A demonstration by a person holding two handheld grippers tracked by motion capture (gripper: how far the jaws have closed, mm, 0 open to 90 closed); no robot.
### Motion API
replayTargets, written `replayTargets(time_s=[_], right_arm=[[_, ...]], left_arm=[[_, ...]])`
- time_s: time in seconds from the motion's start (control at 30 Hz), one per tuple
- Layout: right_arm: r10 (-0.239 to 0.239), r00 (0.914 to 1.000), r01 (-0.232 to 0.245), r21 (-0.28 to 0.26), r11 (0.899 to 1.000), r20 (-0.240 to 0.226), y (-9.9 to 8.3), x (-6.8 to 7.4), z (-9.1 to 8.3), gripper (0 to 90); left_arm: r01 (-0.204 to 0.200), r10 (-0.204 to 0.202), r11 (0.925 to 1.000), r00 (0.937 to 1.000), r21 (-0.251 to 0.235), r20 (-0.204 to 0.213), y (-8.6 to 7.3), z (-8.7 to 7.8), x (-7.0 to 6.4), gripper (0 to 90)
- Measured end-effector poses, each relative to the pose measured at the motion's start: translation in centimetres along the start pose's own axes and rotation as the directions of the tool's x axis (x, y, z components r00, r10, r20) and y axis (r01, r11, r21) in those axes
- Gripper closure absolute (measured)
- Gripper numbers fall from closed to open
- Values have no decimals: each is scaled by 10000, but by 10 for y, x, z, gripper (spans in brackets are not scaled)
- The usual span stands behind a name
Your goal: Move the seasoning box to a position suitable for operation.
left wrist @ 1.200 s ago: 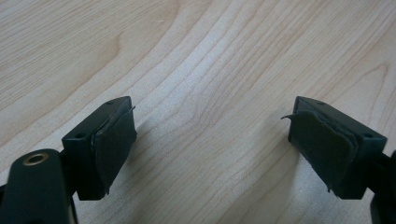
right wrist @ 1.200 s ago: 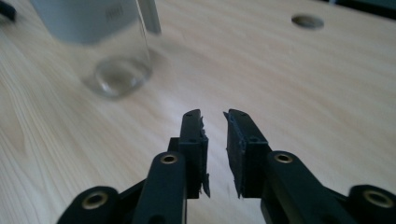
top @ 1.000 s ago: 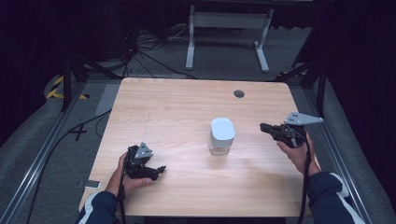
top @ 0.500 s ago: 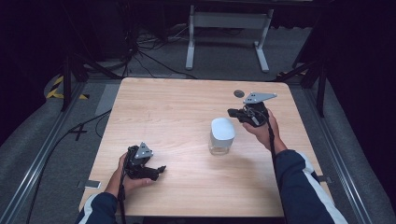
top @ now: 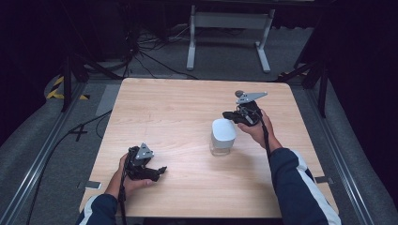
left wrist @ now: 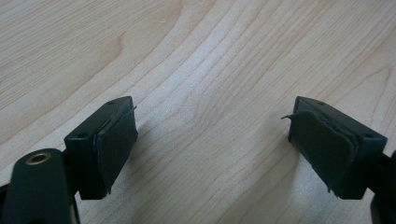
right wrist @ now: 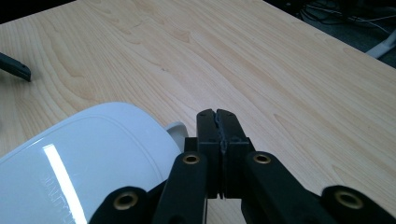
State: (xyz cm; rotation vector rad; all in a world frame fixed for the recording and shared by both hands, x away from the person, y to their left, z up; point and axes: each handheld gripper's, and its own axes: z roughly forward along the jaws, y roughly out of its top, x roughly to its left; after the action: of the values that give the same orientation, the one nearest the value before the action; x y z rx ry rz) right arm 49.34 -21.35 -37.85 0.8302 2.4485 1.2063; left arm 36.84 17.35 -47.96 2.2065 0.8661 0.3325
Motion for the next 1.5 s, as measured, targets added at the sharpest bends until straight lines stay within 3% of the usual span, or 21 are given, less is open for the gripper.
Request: replayTargets(time_s=[0.5,0.73,1.0,1.2,1.27,1.5], right_arm=[[-793,9938,797,12,9968,-773,-16,17,-9,896],[-977,9936,972,-121,9952,-575,-18,21,-17,896],[-1141,9931,1123,-584,9920,-286,-22,27,-45,891],[-1300,9915,1290,-678,9893,-107,-33,33,-65,868],[-1296,9915,1284,-804,9885,-91,-39,34,-73,861],[-1189,9929,1175,-920,9888,-90,-63,37,-89,829]], left_arm=[[-50,50,10000,10000,1,-63,0,0,0,157],[-75,75,10000,10000,20,-17,1,0,0,157],[-317,319,9995,9993,-68,206,4,3,2,166],[-375,380,9992,9986,-157,360,14,10,6,277],[-314,324,9993,9976,-181,613,18,13,7,300],[-673,711,9963,9949,-537,722,26,16,3,382]])
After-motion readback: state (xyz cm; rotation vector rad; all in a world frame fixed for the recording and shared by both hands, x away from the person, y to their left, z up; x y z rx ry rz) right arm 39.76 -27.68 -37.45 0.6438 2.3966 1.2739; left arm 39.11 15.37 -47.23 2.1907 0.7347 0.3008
